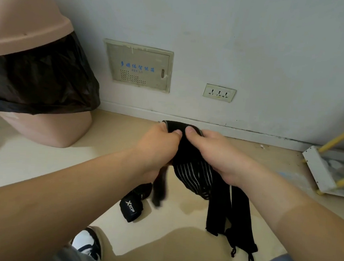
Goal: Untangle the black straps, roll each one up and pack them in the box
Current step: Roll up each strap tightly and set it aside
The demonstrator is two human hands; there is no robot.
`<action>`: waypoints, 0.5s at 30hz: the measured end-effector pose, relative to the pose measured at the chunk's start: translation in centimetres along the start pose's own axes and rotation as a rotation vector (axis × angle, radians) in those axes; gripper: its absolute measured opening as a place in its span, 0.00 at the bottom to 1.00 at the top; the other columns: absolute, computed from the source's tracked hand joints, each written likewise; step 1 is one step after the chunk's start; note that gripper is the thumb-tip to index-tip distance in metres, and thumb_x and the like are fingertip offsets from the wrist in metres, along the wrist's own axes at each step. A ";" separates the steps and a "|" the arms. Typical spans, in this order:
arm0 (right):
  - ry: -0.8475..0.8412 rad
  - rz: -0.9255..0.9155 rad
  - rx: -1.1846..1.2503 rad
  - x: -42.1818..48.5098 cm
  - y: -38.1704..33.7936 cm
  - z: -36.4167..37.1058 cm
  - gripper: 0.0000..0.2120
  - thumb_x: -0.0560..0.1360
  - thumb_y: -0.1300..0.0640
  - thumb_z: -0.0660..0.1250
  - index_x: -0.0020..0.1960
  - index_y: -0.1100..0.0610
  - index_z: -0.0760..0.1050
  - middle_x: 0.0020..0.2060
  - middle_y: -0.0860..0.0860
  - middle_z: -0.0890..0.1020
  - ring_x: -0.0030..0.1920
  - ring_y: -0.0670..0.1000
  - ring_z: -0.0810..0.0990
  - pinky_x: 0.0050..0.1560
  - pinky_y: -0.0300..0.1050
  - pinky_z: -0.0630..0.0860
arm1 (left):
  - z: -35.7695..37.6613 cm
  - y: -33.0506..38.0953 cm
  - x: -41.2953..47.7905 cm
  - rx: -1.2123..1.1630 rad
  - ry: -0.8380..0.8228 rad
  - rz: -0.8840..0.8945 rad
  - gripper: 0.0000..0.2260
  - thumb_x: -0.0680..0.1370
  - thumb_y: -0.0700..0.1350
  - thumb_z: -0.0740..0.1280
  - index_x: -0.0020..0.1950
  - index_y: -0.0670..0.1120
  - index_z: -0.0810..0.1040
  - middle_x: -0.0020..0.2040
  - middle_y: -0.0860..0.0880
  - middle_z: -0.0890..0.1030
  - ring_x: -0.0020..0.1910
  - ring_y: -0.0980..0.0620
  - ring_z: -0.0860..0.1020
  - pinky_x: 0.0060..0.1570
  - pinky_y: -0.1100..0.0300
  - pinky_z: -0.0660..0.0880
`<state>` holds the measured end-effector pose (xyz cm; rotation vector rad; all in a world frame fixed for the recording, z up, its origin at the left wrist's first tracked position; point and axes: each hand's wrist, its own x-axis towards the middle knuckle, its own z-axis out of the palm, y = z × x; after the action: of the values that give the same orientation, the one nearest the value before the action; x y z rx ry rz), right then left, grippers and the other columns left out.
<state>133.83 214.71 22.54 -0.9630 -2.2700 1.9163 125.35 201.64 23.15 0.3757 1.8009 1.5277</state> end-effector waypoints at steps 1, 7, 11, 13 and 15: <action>-0.030 -0.015 -0.018 -0.2 0.0 0.1 0.17 0.85 0.40 0.64 0.56 0.51 0.84 0.48 0.49 0.90 0.53 0.51 0.89 0.59 0.51 0.83 | -0.3 0.0 0.3 -0.032 0.029 -0.016 0.12 0.87 0.42 0.59 0.63 0.45 0.81 0.56 0.43 0.88 0.55 0.43 0.87 0.54 0.46 0.85; -0.017 -0.064 -0.114 -1.0 -0.5 0.6 0.17 0.86 0.42 0.62 0.53 0.53 0.84 0.47 0.50 0.89 0.51 0.49 0.87 0.54 0.46 0.81 | -2.0 0.3 1.5 -0.218 0.060 -0.087 0.10 0.87 0.42 0.62 0.65 0.42 0.78 0.58 0.42 0.86 0.55 0.44 0.87 0.44 0.54 0.84; 0.093 -0.082 -0.123 -1.0 -0.9 1.1 0.16 0.87 0.44 0.60 0.48 0.51 0.80 0.40 0.45 0.85 0.44 0.46 0.84 0.43 0.42 0.77 | -2.5 0.9 1.1 -0.047 -0.026 -0.024 0.11 0.87 0.48 0.63 0.62 0.44 0.82 0.54 0.44 0.88 0.52 0.47 0.87 0.48 0.54 0.85; 0.144 -0.074 -0.061 -0.6 -1.1 0.8 0.17 0.87 0.42 0.60 0.53 0.53 0.80 0.47 0.51 0.87 0.50 0.53 0.85 0.50 0.51 0.82 | -2.6 1.1 0.9 0.191 0.026 0.036 0.14 0.87 0.52 0.62 0.57 0.45 0.83 0.48 0.45 0.87 0.43 0.49 0.86 0.44 0.52 0.85; 0.196 -0.053 0.009 -0.4 -1.5 0.3 0.18 0.86 0.42 0.61 0.53 0.54 0.80 0.47 0.53 0.85 0.49 0.56 0.85 0.50 0.52 0.81 | -2.9 1.0 0.9 0.374 0.105 0.115 0.12 0.87 0.51 0.61 0.55 0.46 0.81 0.48 0.47 0.86 0.41 0.50 0.86 0.49 0.47 0.86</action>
<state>133.39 214.13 23.92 -1.0286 -2.1536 1.7262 122.54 200.37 23.83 0.5964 2.1865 1.3014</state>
